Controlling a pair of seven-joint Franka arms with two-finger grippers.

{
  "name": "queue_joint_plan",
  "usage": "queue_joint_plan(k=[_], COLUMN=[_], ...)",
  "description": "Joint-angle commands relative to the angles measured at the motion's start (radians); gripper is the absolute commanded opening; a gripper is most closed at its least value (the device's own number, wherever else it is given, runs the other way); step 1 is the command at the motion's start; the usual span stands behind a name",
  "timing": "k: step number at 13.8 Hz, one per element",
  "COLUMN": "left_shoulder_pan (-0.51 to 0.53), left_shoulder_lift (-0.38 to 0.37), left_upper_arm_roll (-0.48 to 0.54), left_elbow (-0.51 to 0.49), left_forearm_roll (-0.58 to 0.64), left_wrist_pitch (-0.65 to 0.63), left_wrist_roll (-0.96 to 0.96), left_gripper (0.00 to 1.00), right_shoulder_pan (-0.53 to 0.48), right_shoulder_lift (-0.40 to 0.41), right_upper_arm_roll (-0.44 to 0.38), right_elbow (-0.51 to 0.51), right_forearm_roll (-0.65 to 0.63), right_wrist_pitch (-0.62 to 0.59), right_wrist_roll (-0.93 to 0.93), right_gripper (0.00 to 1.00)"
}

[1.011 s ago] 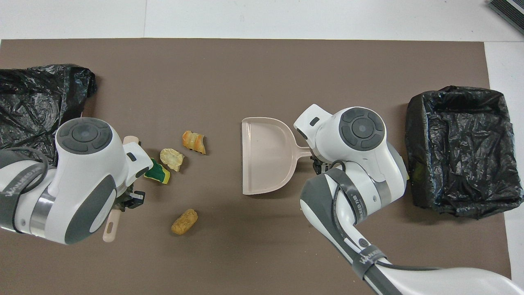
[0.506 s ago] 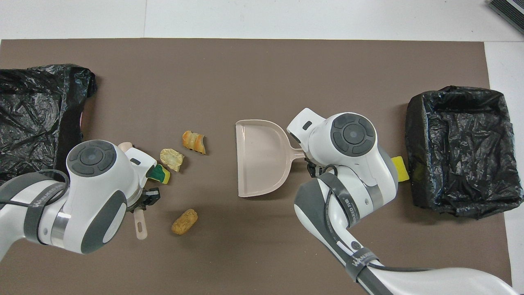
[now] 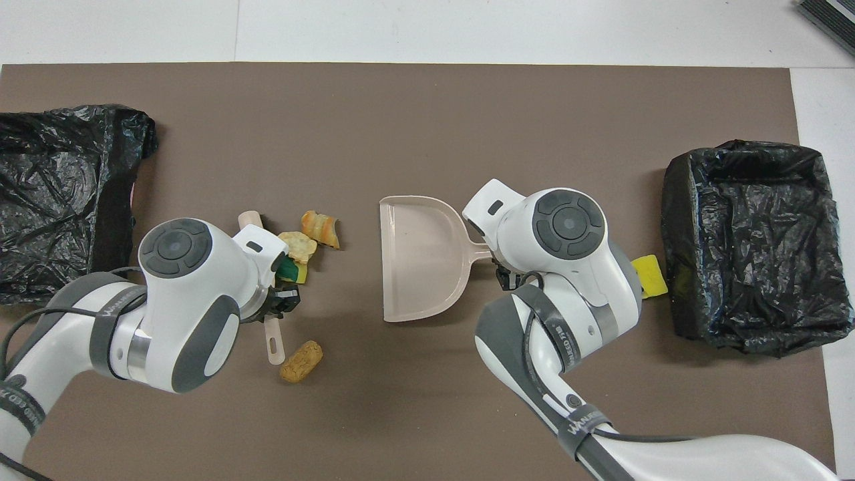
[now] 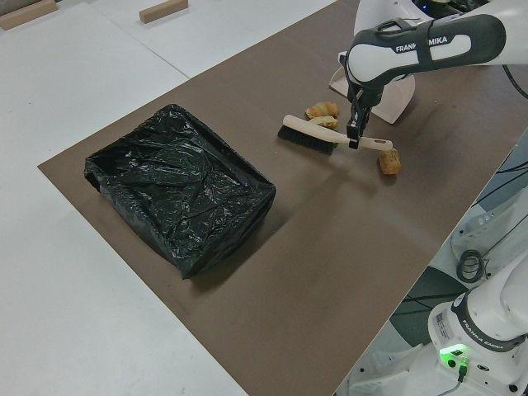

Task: Sweep and dump trash in bin
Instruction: 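Sweep the bread and green sponge into the dustpan with the left gripper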

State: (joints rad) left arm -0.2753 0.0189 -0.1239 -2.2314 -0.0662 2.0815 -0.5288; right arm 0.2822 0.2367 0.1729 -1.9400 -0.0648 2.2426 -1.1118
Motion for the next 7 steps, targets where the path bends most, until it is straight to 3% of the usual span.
queue_joint_plan(k=[1, 5, 7], left_shoulder_pan=[-0.111, -0.260, -0.321], left_shoulder_lift=[0.013, 0.009, 0.024], left_upper_arm_roll=[0.012, 0.010, 0.009], left_elbow=[0.025, 0.035, 0.100], left_forearm_roll=[-0.102, -0.162, -0.227], left_wrist_pitch=[0.051, 0.092, 0.112], left_wrist_roll=[0.049, 0.134, 0.127], left_gripper=[0.00, 0.00, 0.00], right_shoulder_pan=[0.003, 0.006, 0.017], right_shoulder_lift=[0.004, 0.006, 0.009], right_upper_arm_roll=[0.002, 0.002, 0.002], right_elbow=[-0.011, -0.011, -0.011], right_forearm_roll=[-0.010, -0.012, -0.010], right_wrist_pitch=[0.026, 0.026, 0.028], right_wrist_roll=[0.016, 0.042, 0.053], right_gripper=[0.00, 0.00, 0.00])
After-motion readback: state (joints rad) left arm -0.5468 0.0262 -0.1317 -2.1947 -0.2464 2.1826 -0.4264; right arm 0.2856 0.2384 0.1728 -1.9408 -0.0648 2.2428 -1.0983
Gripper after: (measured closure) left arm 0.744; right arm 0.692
